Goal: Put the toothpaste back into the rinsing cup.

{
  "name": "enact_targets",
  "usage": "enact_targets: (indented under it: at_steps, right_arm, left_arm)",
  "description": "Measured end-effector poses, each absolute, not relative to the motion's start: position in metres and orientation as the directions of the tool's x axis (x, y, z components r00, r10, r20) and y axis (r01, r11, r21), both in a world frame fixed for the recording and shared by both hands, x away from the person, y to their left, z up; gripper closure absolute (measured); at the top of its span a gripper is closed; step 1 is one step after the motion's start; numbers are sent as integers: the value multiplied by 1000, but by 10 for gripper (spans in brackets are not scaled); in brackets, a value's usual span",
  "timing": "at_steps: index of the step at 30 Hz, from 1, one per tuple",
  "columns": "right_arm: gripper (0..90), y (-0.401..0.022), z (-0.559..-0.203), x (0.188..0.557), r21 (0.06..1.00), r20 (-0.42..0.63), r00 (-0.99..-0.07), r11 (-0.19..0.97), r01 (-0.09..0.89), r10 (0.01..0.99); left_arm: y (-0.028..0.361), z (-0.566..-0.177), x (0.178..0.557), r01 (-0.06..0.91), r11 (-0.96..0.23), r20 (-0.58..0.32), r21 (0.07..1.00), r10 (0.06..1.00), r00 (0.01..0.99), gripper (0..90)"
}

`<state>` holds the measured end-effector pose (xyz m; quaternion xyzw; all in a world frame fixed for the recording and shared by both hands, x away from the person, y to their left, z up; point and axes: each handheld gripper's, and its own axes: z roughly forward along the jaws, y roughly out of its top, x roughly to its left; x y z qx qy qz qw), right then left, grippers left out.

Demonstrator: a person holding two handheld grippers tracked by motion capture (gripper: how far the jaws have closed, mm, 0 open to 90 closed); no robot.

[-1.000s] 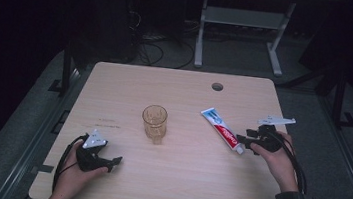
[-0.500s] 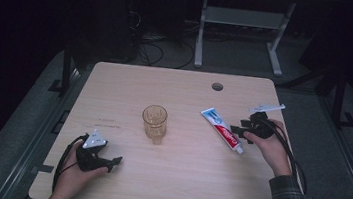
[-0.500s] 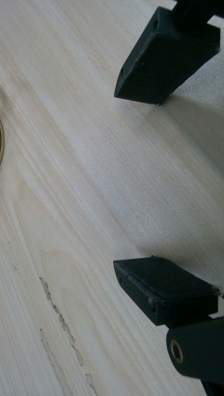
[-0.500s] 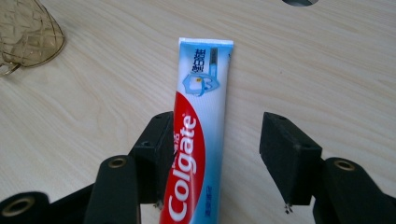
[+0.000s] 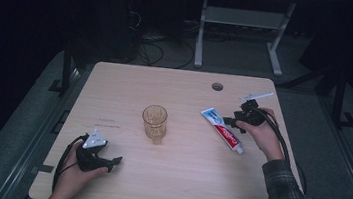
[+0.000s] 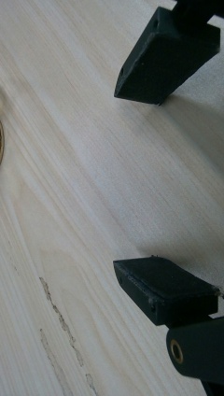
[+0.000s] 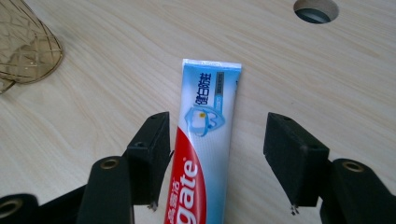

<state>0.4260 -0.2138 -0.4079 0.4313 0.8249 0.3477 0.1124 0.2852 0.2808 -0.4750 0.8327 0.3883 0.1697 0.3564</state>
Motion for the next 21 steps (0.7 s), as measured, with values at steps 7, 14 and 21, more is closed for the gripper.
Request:
enact_targets:
  at_steps: [7, 14, 21]
  right_arm:
    - [378, -197, -413, 442, 637, 117, -615, 416, 649, 780]
    - [365, -183, -426, 455, 606, 122, -617, 434, 667, 777]
    - [357, -176, -442, 462, 569, 118, -617, 456, 685, 778]
  left_arm:
    - [281, -475, 285, 523, -446, 5, 726, 765, 644, 139]
    - [281, -475, 285, 521, -450, 7, 725, 762, 648, 140]
    - [281, -475, 285, 522, -447, 5, 727, 763, 647, 140]
